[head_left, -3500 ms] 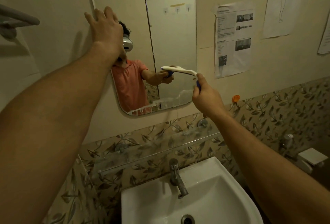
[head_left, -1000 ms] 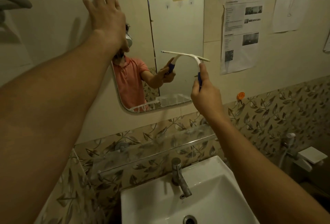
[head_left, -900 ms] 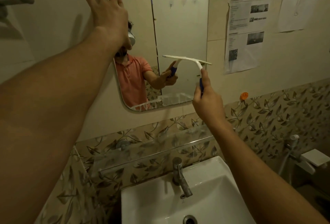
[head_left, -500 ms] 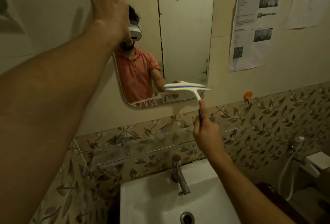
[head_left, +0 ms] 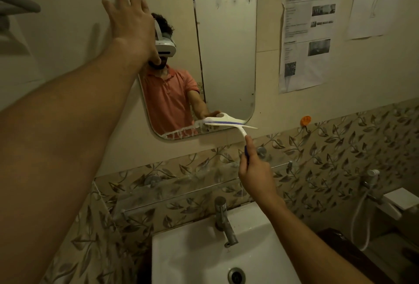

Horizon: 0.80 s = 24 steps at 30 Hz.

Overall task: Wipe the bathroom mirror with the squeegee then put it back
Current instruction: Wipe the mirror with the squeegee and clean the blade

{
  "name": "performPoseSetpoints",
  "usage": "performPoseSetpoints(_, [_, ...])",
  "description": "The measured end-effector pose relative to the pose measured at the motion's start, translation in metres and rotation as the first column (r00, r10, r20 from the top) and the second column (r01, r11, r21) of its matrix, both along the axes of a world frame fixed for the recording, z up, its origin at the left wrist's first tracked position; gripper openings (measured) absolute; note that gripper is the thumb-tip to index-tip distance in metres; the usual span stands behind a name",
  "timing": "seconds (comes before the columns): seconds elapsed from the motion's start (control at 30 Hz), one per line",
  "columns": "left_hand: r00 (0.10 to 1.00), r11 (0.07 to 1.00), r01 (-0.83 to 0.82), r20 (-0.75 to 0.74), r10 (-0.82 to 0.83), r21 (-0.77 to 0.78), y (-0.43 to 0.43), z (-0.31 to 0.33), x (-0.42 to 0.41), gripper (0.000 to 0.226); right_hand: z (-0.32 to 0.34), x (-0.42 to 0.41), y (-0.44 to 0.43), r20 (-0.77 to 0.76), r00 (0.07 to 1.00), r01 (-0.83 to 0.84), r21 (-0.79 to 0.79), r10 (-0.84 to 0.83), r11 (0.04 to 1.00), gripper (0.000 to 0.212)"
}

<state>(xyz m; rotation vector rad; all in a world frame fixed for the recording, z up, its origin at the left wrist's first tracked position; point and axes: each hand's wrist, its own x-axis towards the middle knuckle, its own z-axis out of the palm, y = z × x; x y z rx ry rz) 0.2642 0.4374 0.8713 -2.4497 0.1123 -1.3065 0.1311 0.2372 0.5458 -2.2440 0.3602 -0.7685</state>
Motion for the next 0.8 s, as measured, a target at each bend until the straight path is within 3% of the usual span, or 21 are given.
performPoseSetpoints(0.1, [1.000, 1.000, 0.011, -0.011, -0.011, 0.001, 0.001, 0.000, 0.001, 0.141, 0.009, -0.006, -0.003, -0.030, 0.999, -0.021, 0.056, 0.022, 0.998, 0.065])
performPoseSetpoints(0.23, [1.000, 1.000, 0.000, -0.015, 0.000, 0.004, 0.002, 0.002, 0.002, 0.140, 0.052, -0.006, 0.000, 0.164, 0.986, -0.048, 0.061, 0.037, 0.997, 0.065])
performPoseSetpoints(0.3, [1.000, 1.000, 0.004, -0.019, -0.004, 0.002, 0.001, 0.002, 0.002, 0.140, 0.082, -0.001, 0.004, 0.236, 0.970, -0.056, -0.018, 0.059, 0.998, 0.067])
performPoseSetpoints(0.43, [1.000, 1.000, 0.013, -0.019, -0.013, 0.000, 0.003, 0.002, 0.002, 0.139, 0.119, 0.011, 0.021, 0.224, 0.968, -0.063, -0.216, 0.112, 0.974, 0.069])
performPoseSetpoints(0.53, [1.000, 1.000, 0.010, -0.012, -0.010, 0.009, 0.002, 0.001, 0.002, 0.138, 0.114, 0.023, 0.035, 0.180, 0.981, -0.022, -0.273, 0.074, 0.962, 0.069])
performPoseSetpoints(0.8, [1.000, 1.000, 0.002, 0.008, -0.002, 0.015, 0.001, 0.000, 0.002, 0.140, 0.047, 0.024, 0.055, 0.164, 0.986, 0.044, -0.226, -0.006, 0.973, 0.069])
